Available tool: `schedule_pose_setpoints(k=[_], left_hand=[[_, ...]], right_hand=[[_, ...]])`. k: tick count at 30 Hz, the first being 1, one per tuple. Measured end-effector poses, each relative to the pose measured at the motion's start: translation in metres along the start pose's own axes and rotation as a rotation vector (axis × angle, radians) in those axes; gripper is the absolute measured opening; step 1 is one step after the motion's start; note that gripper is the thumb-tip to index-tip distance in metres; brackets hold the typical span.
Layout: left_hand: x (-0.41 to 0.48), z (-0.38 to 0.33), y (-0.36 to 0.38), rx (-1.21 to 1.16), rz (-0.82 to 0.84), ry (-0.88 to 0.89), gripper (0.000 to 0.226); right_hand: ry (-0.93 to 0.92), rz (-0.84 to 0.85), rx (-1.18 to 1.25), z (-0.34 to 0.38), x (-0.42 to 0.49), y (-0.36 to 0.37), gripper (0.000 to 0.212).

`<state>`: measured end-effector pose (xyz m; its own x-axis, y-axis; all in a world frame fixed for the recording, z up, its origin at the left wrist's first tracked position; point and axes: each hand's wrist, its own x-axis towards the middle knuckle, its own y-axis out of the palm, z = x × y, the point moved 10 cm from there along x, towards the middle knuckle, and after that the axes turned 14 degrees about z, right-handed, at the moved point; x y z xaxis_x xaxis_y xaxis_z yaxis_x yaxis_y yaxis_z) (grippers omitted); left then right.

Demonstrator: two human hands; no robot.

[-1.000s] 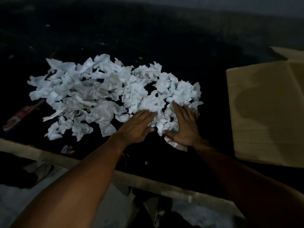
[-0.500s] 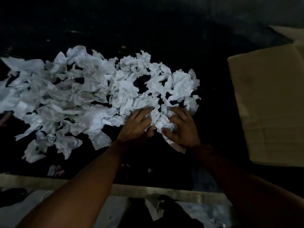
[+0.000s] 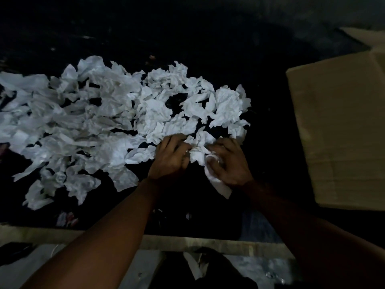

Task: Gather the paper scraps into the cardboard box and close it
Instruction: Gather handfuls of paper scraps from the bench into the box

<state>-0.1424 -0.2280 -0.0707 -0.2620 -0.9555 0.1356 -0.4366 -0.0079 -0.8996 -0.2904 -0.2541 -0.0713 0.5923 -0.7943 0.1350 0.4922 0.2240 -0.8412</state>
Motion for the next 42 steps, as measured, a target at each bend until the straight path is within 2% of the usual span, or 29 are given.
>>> schedule_pose_setpoints(k=[4,6,8,10,13,15,18,22,26,34,39,42], left_hand=[[0.002,-0.003,-0.001,-0.017,0.017,0.000,0.023],[0.003,0.000,0.003,-0.028,0.072,-0.033,0.024],[0.004,0.004,0.006,-0.043,0.118,-0.076,0.026],[0.004,0.004,0.003,-0.062,0.116,-0.113,0.026],[0.005,0.005,-0.010,-0.178,0.055,-0.198,0.017],[0.003,0.006,-0.017,-0.273,0.040,-0.235,0.031],[-0.001,0.004,-0.038,-0.409,0.016,-0.282,0.059],[-0.005,0.001,-0.078,-0.373,-0.071,-0.374,0.062],[-0.002,-0.013,-0.121,-0.290,-0.153,-0.339,0.058],[0.003,-0.052,-0.204,-0.387,-0.276,-0.159,0.061],[0.014,-0.079,-0.245,-0.459,-0.289,-0.039,0.065],[0.026,-0.097,-0.241,-0.561,-0.222,-0.001,0.068]], right_hand=[[0.012,0.041,0.015,-0.005,-0.006,0.011,0.072],[0.014,0.041,-0.013,-0.010,-0.005,0.012,0.065],[0.016,0.012,-0.027,-0.011,-0.003,0.007,0.041],[0.020,-0.011,0.000,-0.010,-0.002,0.000,0.029],[0.130,0.004,0.167,-0.016,0.000,-0.011,0.044],[0.185,0.039,0.318,-0.018,-0.001,-0.016,0.059],[0.230,0.028,0.533,-0.015,-0.006,-0.023,0.068],[0.286,-0.077,0.680,-0.010,-0.005,-0.048,0.074],[0.227,-0.107,0.671,0.008,0.010,-0.077,0.081],[0.083,-0.220,0.609,0.069,0.022,-0.153,0.052],[0.087,-0.302,0.447,0.090,0.012,-0.215,0.048],[0.119,-0.350,0.380,0.088,-0.008,-0.247,0.049]])
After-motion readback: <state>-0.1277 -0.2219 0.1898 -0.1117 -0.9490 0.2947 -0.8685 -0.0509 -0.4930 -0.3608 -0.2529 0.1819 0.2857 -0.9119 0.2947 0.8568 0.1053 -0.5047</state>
